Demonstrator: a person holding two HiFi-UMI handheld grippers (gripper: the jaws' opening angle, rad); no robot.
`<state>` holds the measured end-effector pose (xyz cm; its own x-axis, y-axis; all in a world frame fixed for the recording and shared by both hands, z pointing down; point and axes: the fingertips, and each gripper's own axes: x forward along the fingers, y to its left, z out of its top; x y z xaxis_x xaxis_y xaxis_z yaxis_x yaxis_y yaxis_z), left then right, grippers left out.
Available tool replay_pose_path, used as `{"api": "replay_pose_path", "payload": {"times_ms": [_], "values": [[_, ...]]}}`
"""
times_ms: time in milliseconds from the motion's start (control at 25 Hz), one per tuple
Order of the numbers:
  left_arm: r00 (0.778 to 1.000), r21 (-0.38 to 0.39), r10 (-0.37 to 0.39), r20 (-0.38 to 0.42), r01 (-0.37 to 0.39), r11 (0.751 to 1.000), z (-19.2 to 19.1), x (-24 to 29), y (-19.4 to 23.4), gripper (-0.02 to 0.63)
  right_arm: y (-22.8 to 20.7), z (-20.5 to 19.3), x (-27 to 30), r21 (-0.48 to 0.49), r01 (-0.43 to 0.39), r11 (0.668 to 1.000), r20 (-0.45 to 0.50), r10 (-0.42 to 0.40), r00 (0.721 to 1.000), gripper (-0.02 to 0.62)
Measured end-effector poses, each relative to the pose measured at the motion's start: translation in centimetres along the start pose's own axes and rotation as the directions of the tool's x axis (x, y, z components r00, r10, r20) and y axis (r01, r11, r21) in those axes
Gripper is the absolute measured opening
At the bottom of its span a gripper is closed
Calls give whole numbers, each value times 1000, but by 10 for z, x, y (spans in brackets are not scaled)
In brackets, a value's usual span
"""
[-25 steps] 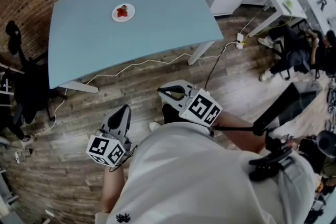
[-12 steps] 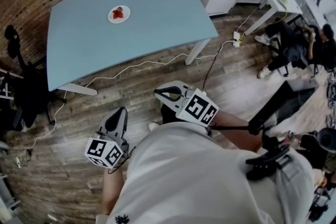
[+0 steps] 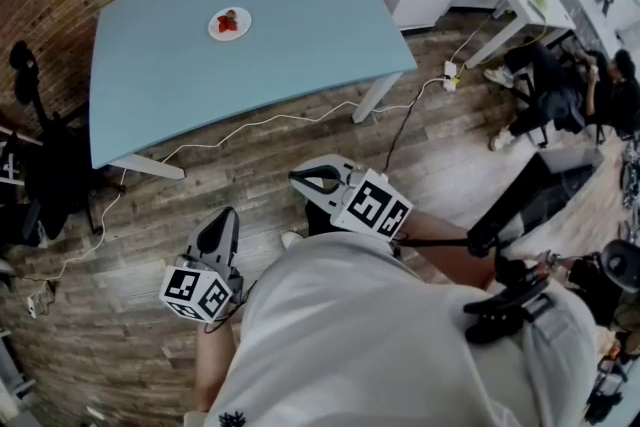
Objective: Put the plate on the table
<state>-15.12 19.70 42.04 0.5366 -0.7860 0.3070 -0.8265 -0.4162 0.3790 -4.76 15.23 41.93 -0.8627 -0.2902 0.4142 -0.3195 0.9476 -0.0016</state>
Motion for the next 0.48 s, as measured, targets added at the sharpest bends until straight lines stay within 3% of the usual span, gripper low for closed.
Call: {"api": "replay_pose_path", "payload": {"times_ms": [480], "values": [[1000, -18, 14, 6, -14, 1000, -2, -11, 12, 0, 10, 3, 16, -10, -28, 1000, -19, 28, 999, 8]]}}
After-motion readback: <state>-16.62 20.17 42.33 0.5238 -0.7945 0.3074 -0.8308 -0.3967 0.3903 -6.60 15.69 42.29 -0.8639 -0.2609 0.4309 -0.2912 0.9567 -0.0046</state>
